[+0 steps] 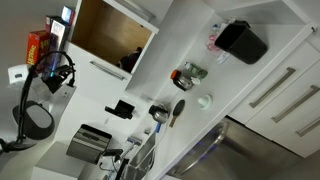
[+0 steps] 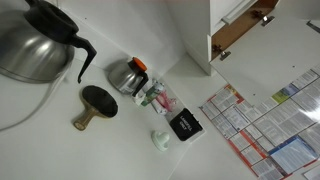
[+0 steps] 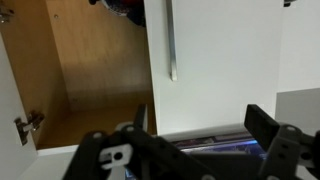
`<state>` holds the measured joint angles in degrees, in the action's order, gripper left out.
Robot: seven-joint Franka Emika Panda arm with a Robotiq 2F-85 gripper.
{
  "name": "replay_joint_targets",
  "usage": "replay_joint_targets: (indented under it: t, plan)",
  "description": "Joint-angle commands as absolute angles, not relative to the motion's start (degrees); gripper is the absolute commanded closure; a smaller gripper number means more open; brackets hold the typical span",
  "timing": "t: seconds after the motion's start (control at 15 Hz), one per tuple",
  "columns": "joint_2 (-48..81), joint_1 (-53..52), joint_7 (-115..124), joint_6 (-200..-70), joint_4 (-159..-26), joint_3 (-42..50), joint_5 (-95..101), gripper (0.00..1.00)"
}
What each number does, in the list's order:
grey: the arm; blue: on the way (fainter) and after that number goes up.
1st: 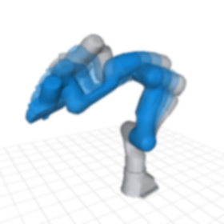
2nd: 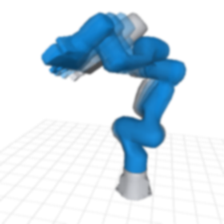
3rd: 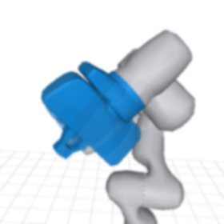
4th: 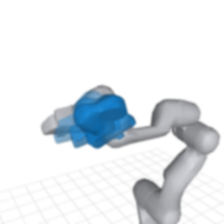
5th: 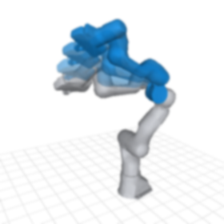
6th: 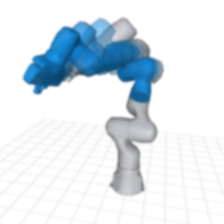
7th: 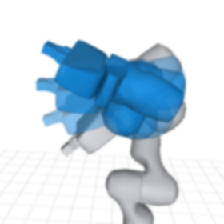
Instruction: Open the second cabinet door from the left
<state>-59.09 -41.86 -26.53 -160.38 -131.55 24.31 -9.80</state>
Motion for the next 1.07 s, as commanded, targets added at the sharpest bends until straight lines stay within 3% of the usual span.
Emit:
replay_joint_targets:
  t: [0.0, 0.33, 0.4, 0.6, 1.0]
  plan:
    - [-55.46, -31.66, -21.98, -167.54, -135.51, 18.33, -6.48, 0.00]
    - [-52.09, -15.24, -15.40, -169.42, -137.63, 9.49, -1.60, 0.00]
    - [-53.68, -21.81, -18.25, -167.65, -137.03, 12.95, -2.80, 0.00]
    - [-52.58, -16.13, -16.26, -167.65, -137.37, 9.86, -1.85, 0.00]
    - [-52.50, -15.97, -16.16, -167.66, -137.37, 9.83, -1.83, 0.00]
